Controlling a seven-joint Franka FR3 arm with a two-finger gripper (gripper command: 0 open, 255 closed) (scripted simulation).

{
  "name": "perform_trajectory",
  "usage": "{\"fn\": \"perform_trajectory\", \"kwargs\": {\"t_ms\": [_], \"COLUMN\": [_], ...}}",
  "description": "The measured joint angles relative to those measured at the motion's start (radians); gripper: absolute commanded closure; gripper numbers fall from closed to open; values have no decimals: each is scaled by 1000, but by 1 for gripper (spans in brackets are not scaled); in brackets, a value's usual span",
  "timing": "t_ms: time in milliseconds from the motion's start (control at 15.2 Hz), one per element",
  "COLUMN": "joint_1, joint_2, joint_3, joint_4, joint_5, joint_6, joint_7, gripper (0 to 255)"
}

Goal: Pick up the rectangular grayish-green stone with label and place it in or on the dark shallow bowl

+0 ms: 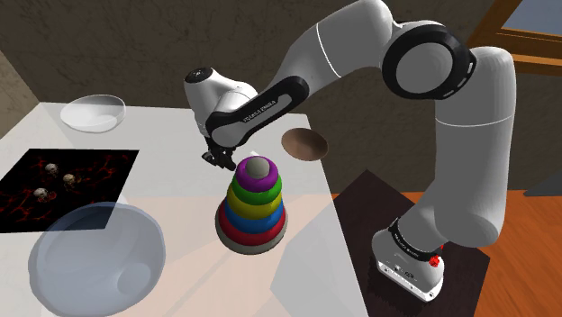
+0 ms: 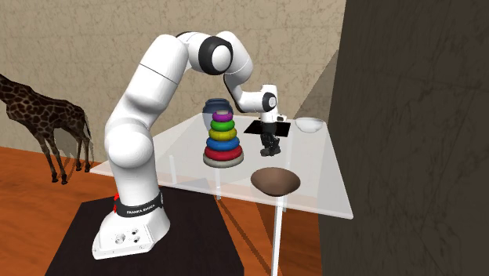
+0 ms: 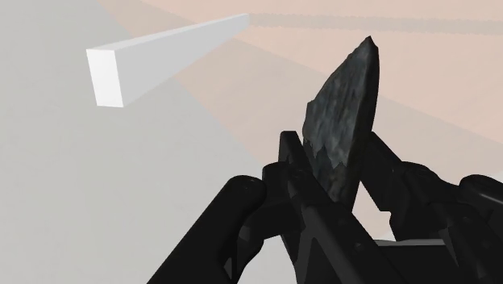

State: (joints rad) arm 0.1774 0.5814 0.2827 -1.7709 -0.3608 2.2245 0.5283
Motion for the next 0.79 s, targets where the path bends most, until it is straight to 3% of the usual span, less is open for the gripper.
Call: {"fn": "perform_trajectory", "kwargs": {"t_ms": [792], "joint_1": [-13], "joint_2": [-68], "joint_3": [17], "joint_4": [5], "joint_5": [29], "joint_6": [-69], "joint_7": [-26], "gripper": [255]}}
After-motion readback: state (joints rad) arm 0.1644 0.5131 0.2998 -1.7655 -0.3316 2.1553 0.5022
